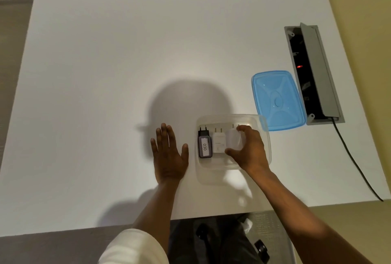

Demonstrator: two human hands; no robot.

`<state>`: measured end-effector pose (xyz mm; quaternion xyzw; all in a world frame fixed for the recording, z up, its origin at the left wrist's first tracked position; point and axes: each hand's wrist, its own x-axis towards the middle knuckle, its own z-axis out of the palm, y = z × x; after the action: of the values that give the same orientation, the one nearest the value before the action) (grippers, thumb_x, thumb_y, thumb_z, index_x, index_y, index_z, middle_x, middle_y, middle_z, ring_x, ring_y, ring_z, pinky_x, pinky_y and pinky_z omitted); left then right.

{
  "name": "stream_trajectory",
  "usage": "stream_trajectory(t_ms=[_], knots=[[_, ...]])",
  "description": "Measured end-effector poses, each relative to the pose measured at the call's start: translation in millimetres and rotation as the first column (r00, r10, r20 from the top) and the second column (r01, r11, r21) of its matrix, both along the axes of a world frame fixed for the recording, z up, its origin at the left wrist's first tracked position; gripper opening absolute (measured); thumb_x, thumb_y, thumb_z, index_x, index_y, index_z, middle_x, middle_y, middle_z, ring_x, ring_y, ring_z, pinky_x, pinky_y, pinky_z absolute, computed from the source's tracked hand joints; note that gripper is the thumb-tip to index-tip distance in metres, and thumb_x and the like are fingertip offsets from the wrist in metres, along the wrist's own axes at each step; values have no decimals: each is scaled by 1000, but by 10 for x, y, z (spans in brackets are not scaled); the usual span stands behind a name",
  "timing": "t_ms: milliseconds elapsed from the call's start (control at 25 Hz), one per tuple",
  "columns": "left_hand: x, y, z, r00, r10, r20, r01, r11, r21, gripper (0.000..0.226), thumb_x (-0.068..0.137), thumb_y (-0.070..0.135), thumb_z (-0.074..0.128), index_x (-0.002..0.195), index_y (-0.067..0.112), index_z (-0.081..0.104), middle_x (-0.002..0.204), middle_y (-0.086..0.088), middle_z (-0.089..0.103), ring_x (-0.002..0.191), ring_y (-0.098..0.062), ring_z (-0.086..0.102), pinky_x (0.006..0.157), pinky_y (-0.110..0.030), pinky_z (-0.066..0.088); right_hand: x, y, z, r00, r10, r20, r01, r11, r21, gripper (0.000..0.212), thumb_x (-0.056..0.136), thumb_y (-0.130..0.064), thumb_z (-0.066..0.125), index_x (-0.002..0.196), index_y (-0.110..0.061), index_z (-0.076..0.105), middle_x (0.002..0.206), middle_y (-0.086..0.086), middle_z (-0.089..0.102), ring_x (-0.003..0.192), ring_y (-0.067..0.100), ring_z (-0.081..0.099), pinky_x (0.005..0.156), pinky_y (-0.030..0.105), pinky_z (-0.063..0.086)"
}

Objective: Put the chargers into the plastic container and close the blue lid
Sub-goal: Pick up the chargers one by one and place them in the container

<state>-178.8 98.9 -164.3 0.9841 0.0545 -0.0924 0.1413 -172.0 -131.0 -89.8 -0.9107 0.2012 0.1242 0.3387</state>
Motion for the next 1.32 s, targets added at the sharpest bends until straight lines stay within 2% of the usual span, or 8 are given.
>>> stream_trajectory(t_ms=[280, 600, 800, 880, 1000, 1120, 1200, 1320], knots=[[22, 4, 24, 999, -3, -47, 3, 1000, 11, 80, 95, 54, 29, 156, 11, 0, 166, -8, -1, 154, -24, -1, 125, -47, 7, -66, 56, 17, 999, 53, -3, -53, 997, -51, 74, 68, -33, 85, 129, -27, 45, 129, -1, 53, 111, 24, 58, 88, 43, 56], [40, 9, 37, 998, 6, -58, -6, 1000, -4, 81, 95, 55, 29, 156, 14, -3, 166, -5, -5, 154, -21, -6, 126, -45, 5, -54, 80, 7, 997, 83, 2, -82, 992, -99, 65, 75, -34, 80, 130, -25, 47, 134, 1, 52, 112, 26, 57, 90, 45, 54], [16, 9, 11, 1000, -5, -21, 5, 1000, 8, 79, 95, 53, 29, 156, 12, -1, 166, -7, -1, 154, -23, -1, 125, -45, 4, -42, 103, 38, 997, 72, -6, -72, 993, -92, 54, 83, -37, 70, 130, -27, 44, 134, -1, 50, 115, 24, 53, 94, 47, 52], [12, 22, 1, 1000, 0, -2, 0, 1000, 6, 77, 96, 50, 29, 156, 12, 1, 166, -8, 2, 154, -23, 2, 125, -46, 6, -47, 96, 69, 996, 87, 36, -84, 993, -88, 51, 85, -34, 68, 130, -24, 45, 133, 0, 51, 115, 25, 53, 94, 45, 52], [1, 21, 28, 1000, 10, 8, -10, 1000, -12, 75, 95, 48, 29, 156, 11, 6, 166, -9, 7, 154, -25, 7, 125, -45, 6, -91, 35, 195, 976, 101, 192, -90, 994, -64, 45, 86, -28, 67, 126, -22, 48, 128, 0, 57, 113, 19, 56, 93, 36, 53], [16, 5, 95, 1000, 22, 21, -21, 998, -51, 73, 94, 43, 39, 154, 7, 19, 163, -11, 20, 151, -29, 18, 123, -44, 10, -180, -87, 386, 931, 127, 342, -121, 992, -39, 37, 87, -19, 67, 121, -19, 51, 122, 1, 61, 101, 13, 59, 87, 28, 52], [70, 25, 203, 996, 77, 49, -69, 988, -135, 60, 93, 37, 40, 145, 6, 41, 156, -13, 37, 145, -31, 33, 121, -45, 25, -211, -201, 494, 913, 128, 388, -134, 991, -10, 31, 88, -16, 66, 117, -19, 54, 115, -1, 63, 91, 9, 59, 80, 25, 54], [242, 34, 538, 952, 298, 64, -252, 887, -387, 39, 95, 29, 38, 118, 15, 67, 127, -4, 67, 120, -24, 60, 97, -33, 46, -163, -410, 600, 879, 106, 465, -141, 989, 41, 23, 89, -11, 62, 111, -17, 57, 108, -3, 63, 85, 9, 60, 74, 27, 56]])
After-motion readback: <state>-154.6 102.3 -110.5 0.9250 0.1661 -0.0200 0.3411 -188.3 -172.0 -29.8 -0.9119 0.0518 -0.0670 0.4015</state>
